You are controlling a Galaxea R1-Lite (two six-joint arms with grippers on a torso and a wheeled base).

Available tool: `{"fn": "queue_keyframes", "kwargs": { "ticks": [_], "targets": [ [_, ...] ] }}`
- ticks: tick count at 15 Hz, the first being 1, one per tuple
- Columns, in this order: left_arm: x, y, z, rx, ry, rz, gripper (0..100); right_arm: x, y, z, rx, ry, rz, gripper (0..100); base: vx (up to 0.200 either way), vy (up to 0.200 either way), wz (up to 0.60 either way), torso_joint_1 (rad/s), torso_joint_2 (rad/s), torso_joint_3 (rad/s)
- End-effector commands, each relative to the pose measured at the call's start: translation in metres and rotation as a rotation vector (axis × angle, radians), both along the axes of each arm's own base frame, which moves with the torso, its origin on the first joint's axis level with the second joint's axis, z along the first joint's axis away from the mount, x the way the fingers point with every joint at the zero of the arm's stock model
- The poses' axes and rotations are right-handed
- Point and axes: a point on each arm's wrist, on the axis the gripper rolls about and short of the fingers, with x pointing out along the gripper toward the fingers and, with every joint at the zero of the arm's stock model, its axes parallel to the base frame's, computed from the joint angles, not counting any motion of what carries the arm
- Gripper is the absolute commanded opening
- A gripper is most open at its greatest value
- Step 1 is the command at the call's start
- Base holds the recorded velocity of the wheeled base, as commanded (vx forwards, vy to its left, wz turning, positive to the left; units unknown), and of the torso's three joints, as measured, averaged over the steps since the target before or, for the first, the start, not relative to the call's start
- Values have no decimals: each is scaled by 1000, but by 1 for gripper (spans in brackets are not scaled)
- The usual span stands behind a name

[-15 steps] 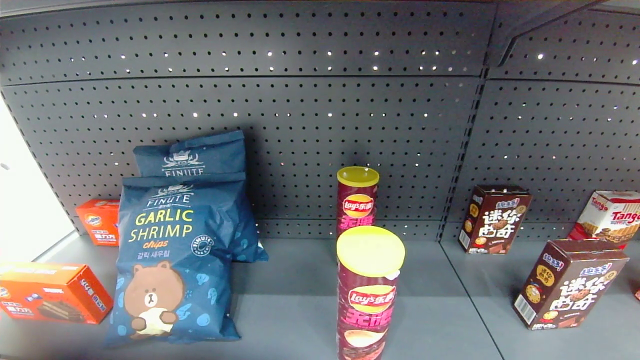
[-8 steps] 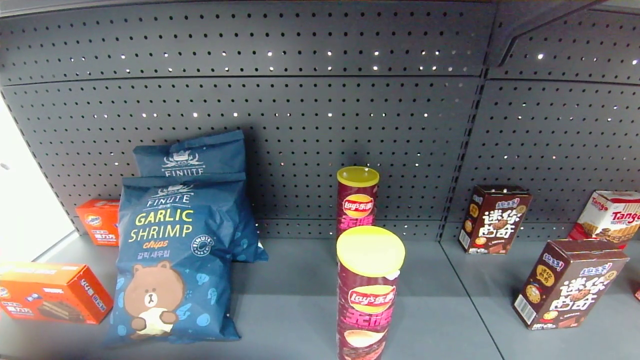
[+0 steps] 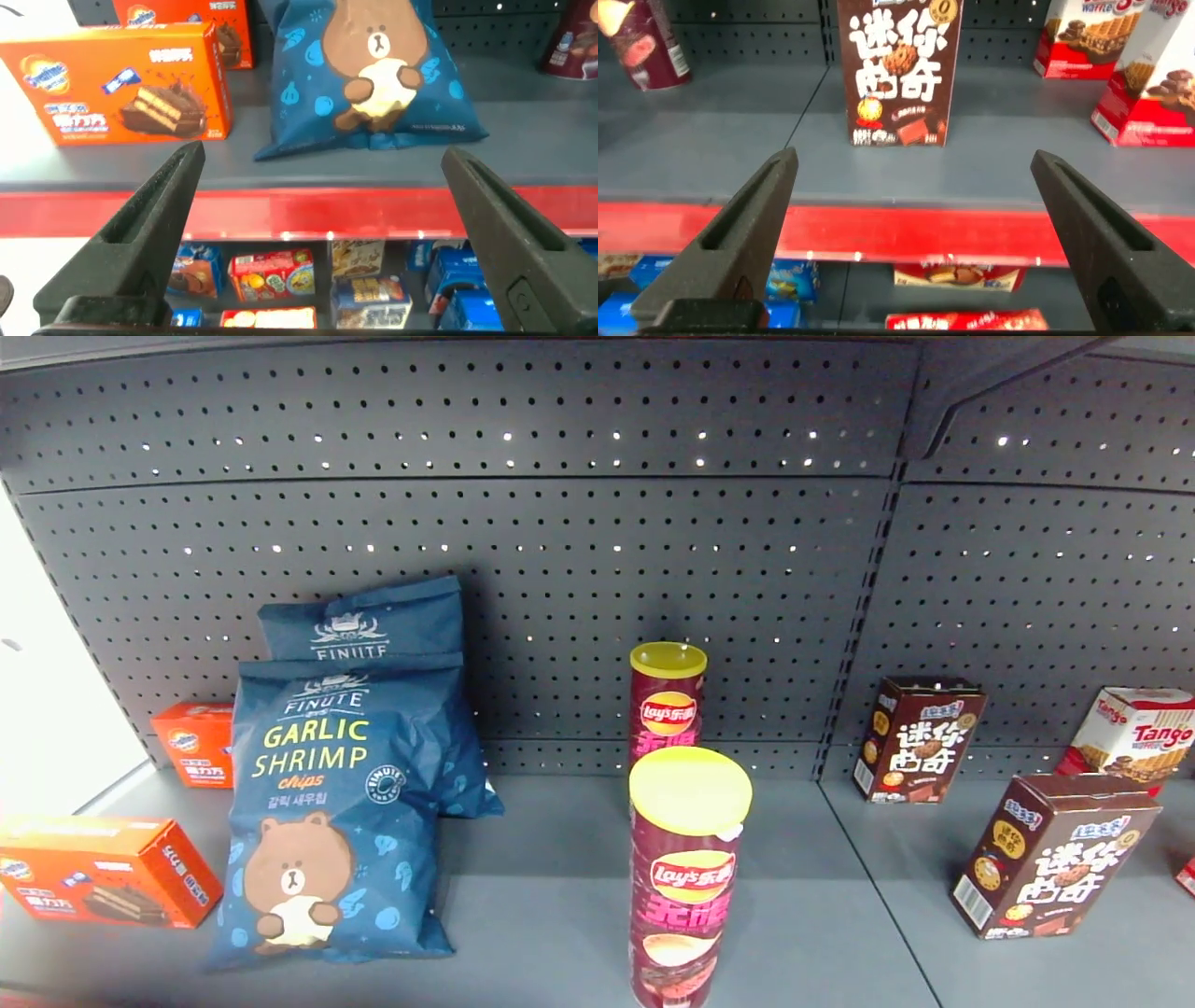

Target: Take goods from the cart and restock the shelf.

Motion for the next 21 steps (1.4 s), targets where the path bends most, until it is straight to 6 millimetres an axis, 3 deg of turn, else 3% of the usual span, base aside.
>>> {"fn": "queue_keyframes", "kwargs": {
  "ticks": [1,17,21],
  "targets": [
    [0,0,0,-1,0,1,100,0,0,0,0,1,1,100,0,0,0,0,0,0],
    [0,0,0,-1,-2,1,100,0,0,0,-1,1,1,100,0,0,-37,1,0,0],
    [0,0,0,1,-2,1,100,0,0,0,0,1,1,100,-100,0,0,0,0,1]
  ]
}}
